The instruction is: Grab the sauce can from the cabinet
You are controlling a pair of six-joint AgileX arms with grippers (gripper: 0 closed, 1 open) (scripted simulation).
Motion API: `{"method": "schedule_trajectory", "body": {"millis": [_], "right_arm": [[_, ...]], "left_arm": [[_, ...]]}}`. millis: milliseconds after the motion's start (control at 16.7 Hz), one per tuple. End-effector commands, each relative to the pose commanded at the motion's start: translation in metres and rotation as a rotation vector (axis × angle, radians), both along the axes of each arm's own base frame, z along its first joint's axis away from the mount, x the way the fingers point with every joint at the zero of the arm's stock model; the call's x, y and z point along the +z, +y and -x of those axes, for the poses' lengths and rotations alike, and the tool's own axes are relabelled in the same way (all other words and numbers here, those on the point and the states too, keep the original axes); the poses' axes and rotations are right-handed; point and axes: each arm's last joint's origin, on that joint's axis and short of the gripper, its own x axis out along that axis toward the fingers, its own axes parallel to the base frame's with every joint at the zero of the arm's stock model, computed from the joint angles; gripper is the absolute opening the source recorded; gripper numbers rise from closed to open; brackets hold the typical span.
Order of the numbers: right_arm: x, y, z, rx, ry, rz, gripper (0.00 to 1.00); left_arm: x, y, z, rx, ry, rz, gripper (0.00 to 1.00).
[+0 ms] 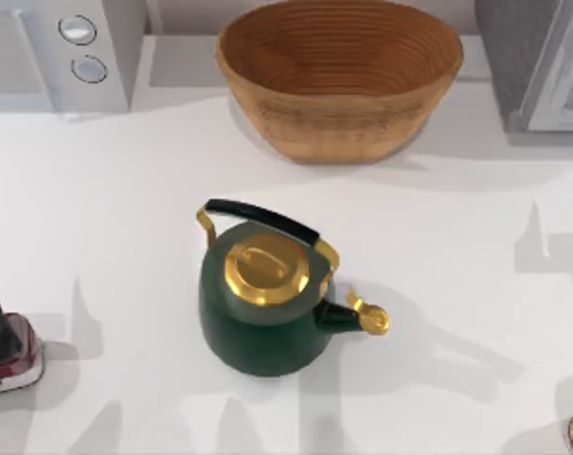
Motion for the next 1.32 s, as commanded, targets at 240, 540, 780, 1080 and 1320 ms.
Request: {"method": "schedule_trajectory", "body": {"millis": [240, 540, 780, 1080, 1320], "right_arm": [[0.083, 0.009, -0.037, 0.0, 0.017, 0.005, 1.0], [0.151, 0.026, -0.092, 0.008, 0.026, 0.007, 1.0], [0.179, 0.038, -0.122, 0.015, 0.016, 0.004, 1.0], [0.187, 0.041, -0.131, 0.017, 0.009, 0.002, 1.0], [0.186, 0.04, -0.13, 0.014, 0.006, 0.002, 1.0]], "left_arm": [[0.0, 0.0, 0.0, 0.0, 0.0, 0.0, 1.0], [0.0, 0.0, 0.0, 0.0, 0.0, 0.0, 1.0], [0.0, 0.0, 0.0, 0.0, 0.0, 0.0, 1.0], [0.0, 0.0, 0.0, 0.0, 0.0, 0.0, 1.0], [0.0, 0.0, 0.0, 0.0, 0.0, 0.0, 1.0]]}}
